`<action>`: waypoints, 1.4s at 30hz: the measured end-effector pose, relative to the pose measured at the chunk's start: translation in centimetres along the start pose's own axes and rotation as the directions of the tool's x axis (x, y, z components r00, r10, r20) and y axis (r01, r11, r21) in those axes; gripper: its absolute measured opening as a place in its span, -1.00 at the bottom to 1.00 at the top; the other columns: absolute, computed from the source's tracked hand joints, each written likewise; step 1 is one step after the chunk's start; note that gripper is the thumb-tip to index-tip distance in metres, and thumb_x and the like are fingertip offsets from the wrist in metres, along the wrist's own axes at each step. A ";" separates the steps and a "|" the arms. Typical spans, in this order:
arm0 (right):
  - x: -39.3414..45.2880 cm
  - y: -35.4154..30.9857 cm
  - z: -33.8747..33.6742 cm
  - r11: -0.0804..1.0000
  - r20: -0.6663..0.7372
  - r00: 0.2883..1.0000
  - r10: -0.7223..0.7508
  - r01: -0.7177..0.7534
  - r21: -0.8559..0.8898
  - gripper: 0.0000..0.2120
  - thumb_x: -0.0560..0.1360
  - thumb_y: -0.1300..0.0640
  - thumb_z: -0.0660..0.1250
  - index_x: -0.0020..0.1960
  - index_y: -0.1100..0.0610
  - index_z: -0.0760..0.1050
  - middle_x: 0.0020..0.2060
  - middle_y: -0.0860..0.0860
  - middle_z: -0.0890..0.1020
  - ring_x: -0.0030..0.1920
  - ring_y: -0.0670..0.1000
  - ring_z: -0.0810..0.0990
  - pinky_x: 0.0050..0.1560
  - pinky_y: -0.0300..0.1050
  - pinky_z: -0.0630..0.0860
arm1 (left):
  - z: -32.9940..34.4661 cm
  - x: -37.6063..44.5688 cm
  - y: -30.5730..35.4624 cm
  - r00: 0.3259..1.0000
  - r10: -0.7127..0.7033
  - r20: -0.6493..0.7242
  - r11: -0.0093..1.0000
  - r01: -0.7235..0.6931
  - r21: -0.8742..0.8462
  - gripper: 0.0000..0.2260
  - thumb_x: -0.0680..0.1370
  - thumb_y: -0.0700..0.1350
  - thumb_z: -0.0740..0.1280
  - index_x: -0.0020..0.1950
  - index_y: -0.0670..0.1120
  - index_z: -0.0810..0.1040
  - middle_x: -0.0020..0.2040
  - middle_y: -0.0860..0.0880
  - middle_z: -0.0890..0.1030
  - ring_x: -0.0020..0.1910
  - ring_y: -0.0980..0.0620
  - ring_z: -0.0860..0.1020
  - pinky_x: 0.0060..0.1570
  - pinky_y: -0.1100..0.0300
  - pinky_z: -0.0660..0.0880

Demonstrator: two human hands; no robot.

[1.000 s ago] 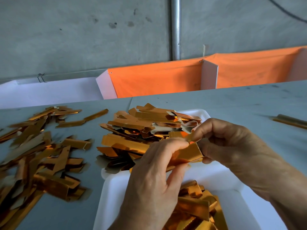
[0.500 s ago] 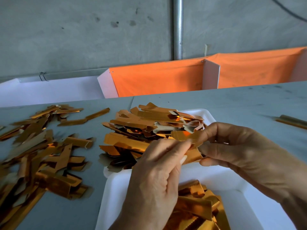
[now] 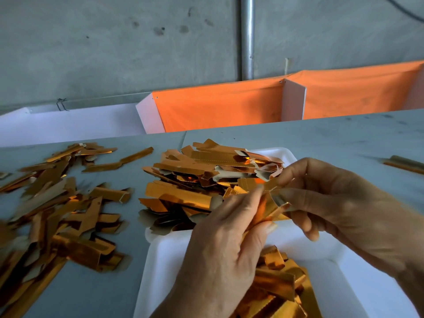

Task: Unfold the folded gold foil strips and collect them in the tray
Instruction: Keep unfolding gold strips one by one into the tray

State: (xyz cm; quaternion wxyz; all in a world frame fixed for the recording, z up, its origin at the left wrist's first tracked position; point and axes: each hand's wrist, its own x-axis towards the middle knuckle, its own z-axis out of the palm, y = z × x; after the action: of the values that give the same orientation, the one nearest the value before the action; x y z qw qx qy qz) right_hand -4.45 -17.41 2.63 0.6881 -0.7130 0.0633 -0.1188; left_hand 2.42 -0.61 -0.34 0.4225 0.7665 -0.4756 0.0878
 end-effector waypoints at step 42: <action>-0.3 0.1 1.8 0.966 -0.084 0.979 -0.185 0.166 -0.197 -0.91 0.48 0.05 0.28 -0.16 -0.05 0.55 -0.38 0.07 0.65 -0.37 0.01 0.65 -0.29 -0.20 0.56 | 0.0 0.1 -0.3 0.991 -0.114 -0.077 0.961 0.090 -0.260 -0.62 0.45 0.10 0.32 0.25 0.27 0.35 0.12 0.38 0.55 0.12 0.40 0.50 0.01 0.56 0.38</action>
State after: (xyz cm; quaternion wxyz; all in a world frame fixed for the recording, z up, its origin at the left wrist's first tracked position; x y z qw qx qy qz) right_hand -4.24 -15.63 2.48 0.6001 -0.7709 0.0457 -0.2087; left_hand 2.69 -0.59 -0.47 0.5431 0.7242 -0.4231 0.0385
